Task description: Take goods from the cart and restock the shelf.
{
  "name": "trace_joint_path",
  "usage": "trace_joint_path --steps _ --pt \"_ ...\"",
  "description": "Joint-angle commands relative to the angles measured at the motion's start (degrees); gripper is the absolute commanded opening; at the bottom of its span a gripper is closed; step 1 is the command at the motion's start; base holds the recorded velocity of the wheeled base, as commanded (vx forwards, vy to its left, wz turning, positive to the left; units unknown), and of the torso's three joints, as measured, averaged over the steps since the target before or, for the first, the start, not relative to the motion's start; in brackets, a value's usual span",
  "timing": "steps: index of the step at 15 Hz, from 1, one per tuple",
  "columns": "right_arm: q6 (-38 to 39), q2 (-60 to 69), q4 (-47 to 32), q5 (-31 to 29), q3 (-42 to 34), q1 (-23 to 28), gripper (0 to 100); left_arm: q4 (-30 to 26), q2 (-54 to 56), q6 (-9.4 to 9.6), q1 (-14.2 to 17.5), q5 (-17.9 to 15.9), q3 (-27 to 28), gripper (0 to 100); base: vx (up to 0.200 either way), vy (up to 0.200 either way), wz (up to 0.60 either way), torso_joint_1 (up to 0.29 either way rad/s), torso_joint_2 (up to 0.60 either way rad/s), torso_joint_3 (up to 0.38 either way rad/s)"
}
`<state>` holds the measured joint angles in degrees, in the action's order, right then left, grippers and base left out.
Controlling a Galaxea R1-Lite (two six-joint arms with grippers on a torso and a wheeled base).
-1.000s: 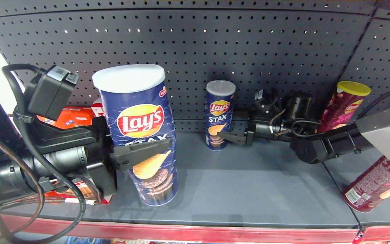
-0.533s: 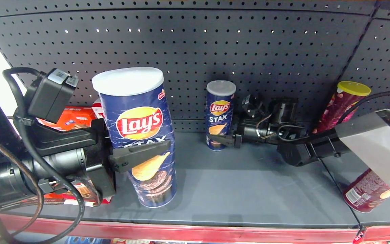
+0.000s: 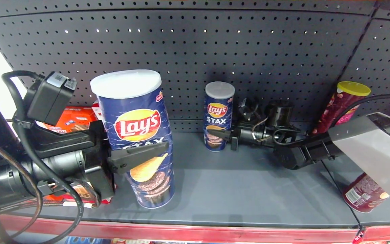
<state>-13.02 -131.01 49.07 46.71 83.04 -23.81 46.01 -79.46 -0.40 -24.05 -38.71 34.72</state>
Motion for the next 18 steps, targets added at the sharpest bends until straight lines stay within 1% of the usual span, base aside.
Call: trace_joint_path --steps 1,3,5,7,8,9,10,13,15,18 --pt "0.0 3.6 0.0 0.0 -2.9 -0.1 0 0.0 -0.1 -0.04 0.3 -0.1 0.1 0 0.000 0.000 0.00 0.000 0.00 0.000" --pt "0.0 8.6 0.0 0.0 -7.4 -1.0 0 0.0 0.2 -0.04 0.4 -0.1 0.1 0 0.000 0.000 0.00 0.000 0.00 0.000" --pt "0.1 14.1 0.1 -0.3 -13.9 -2.5 0 0.0 0.2 -0.04 0.4 -0.1 0.0 0 0.000 0.000 0.00 0.000 0.00 0.000" --pt "0.1 19.0 1.2 -2.6 -21.0 -4.2 0 0.0 0.3 -0.04 0.4 -0.1 -0.4 0 0.000 0.000 0.00 0.000 0.00 0.000" --pt "0.2 21.9 4.4 -3.6 -26.6 -5.4 0 0.0 0.3 -0.04 0.4 -0.1 -0.8 0 0.000 0.000 0.00 0.000 0.00 0.000" --pt "0.2 22.9 6.0 -3.6 -29.1 -5.8 0 0.0 0.3 -0.04 0.4 -0.1 -0.8 0 0.000 0.000 0.00 0.000 0.00 0.000" --pt "0.2 25.5 10.8 -3.6 -36.1 -7.0 0 0.0 0.3 -0.13 0.4 -0.1 -0.8 0 0.000 0.000 0.00 0.000 0.00 0.000" --pt "0.1 27.1 20.0 -4.1 -46.9 -8.9 0 0.0 0.3 -0.13 0.4 -0.1 -0.8 0 0.000 0.000 0.00 0.000 0.00 0.000" --pt "0.2 27.0 24.4 -6.1 -51.8 -9.9 0 0.0 0.3 -0.39 0.4 -0.1 -0.9 0 0.000 0.000 0.00 0.000 0.00 0.000" --pt "0.2 25.4 25.8 -6.3 -54.2 -10.9 0 0.0 0.3 -0.56 0.4 0.0 -0.9 0 0.000 0.000 0.00 0.000 0.00 0.000"
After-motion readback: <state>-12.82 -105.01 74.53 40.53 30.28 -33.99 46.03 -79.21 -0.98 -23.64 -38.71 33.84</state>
